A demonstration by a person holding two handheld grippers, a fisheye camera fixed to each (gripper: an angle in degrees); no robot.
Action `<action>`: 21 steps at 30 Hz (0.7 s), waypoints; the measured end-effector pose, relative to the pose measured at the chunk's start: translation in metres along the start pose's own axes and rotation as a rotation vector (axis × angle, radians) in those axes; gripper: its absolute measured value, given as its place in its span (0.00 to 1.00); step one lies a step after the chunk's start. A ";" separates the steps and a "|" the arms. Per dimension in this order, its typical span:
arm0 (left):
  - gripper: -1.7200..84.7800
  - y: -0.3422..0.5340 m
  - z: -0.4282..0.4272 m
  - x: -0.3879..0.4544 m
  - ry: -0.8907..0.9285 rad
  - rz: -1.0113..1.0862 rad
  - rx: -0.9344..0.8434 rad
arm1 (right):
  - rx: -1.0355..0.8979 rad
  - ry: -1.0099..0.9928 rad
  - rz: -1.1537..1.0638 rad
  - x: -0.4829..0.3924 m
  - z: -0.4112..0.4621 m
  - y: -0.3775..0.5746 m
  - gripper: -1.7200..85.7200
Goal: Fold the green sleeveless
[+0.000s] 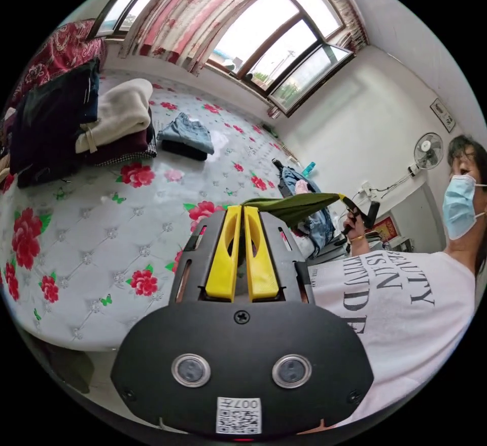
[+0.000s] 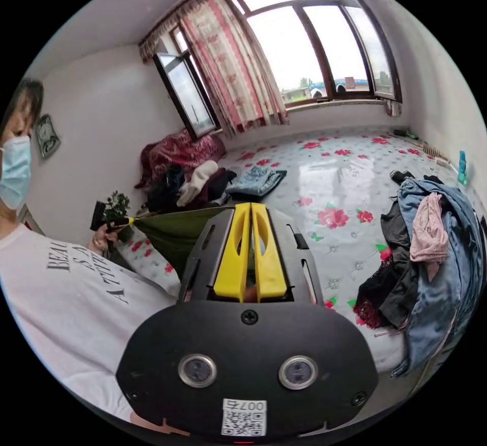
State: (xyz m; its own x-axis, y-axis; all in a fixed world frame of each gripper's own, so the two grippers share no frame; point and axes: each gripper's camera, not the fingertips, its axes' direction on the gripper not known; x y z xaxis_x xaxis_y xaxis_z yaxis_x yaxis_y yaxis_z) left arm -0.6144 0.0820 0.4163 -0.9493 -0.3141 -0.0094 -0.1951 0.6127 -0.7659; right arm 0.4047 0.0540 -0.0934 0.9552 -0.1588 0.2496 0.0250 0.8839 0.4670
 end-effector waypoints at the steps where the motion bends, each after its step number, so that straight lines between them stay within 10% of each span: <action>1: 0.01 -0.002 -0.008 0.001 0.026 -0.002 0.014 | 0.009 -0.005 0.003 0.002 -0.007 0.000 0.02; 12: 0.01 -0.048 0.039 -0.009 -0.152 0.034 -0.283 | -0.253 0.036 -0.040 0.040 0.022 -0.041 0.02; 21: 0.01 -0.170 -0.007 0.059 -0.201 0.209 0.056 | 0.062 0.031 -0.118 0.025 -0.019 -0.164 0.02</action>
State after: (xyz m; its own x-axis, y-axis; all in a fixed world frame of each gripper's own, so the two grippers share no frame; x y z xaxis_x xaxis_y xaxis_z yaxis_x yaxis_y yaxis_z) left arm -0.6392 -0.0360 0.5501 -0.8985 -0.3261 -0.2939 0.0189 0.6401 -0.7681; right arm 0.4300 -0.0866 -0.1800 0.9555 -0.2456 0.1636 0.1205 0.8309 0.5432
